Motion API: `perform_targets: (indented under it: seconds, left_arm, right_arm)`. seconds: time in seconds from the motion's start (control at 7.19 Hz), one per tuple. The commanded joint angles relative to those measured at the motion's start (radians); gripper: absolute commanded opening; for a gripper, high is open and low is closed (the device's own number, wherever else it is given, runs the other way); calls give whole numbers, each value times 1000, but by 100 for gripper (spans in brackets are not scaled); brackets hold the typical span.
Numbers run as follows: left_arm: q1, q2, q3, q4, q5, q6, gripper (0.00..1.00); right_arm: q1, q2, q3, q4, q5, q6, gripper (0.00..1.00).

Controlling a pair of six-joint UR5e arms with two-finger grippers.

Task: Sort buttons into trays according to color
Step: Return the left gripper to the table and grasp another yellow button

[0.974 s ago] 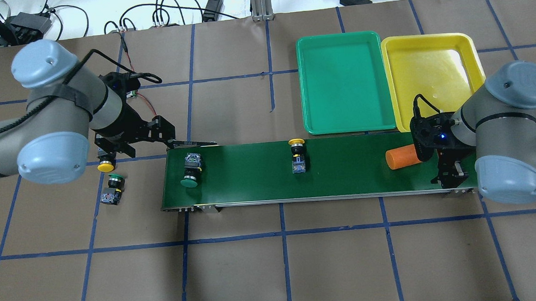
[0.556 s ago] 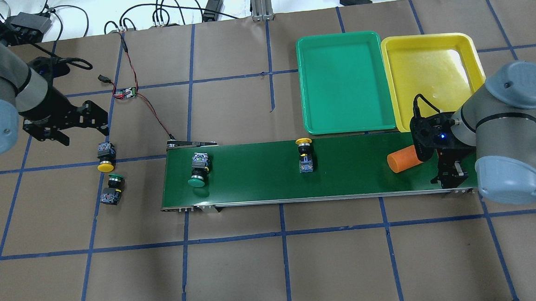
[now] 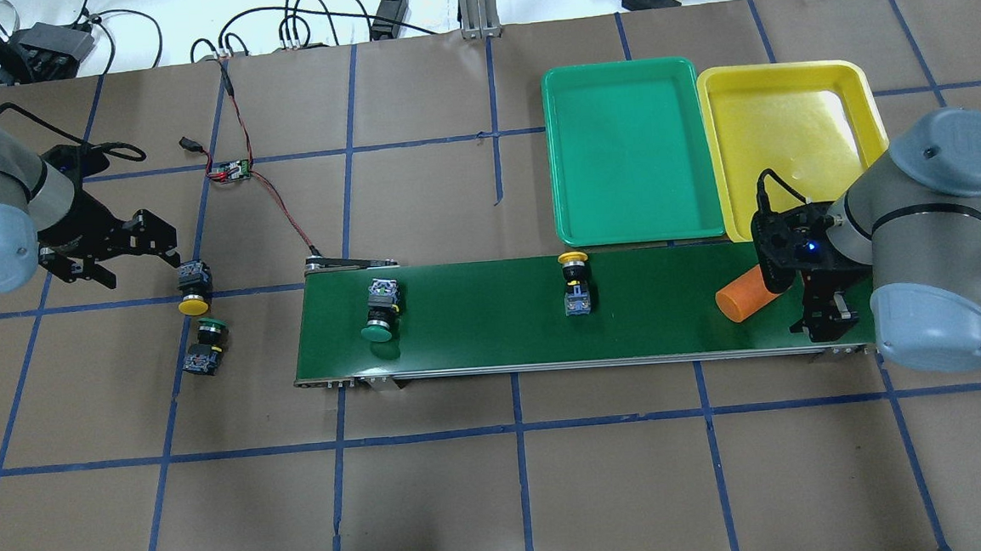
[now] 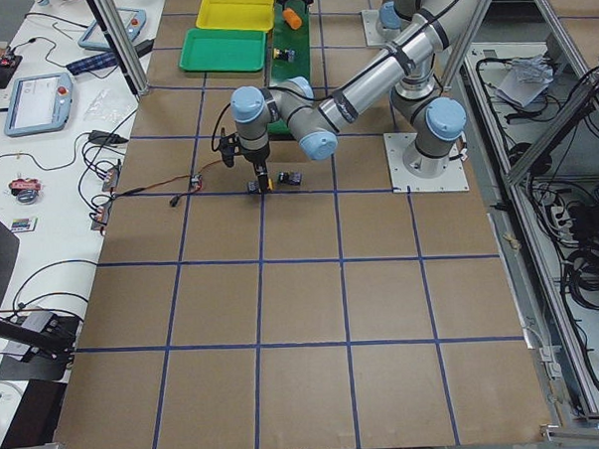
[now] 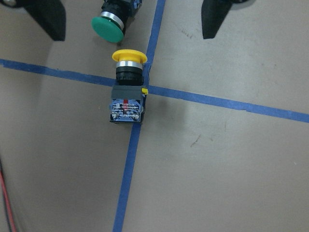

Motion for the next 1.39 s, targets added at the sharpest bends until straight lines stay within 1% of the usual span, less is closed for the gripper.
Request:
perform_targets:
  seconds: [0.0,0.14,0.28,0.56,0.7,0.83,0.97,1.25]
  left_arm:
    - [-27,-67,-1,74,-2,-7,100]
    - [-37,-96,-2,112,-2,-26,100]
    - [-57,-110,-3,117,-2,-57,100]
    - [-64,-143,-4,125,1,-50,100]
    - [-61,-149,2,126,-2,-34,87]
    - [-61,-152,2,125,-3,-33,34]
    - [-57,-150,2,125,-5,-30,0]
    - [-57,-147,11,123,-5,-28,0]
  right_arm:
    - [2,1,-11,1,-1,-22,100]
    - [3,1,-11,-1,-1,-22,100]
    - [3,1,-11,1,-1,-23,100]
    - [5,-1,-11,-1,-1,-23,100]
    - [6,-1,-16,1,-1,-19,100]
    - [23,1,-29,1,-1,-8,100]
    - [28,1,-33,3,1,-6,100]
    - [28,1,-33,3,1,-6,100]
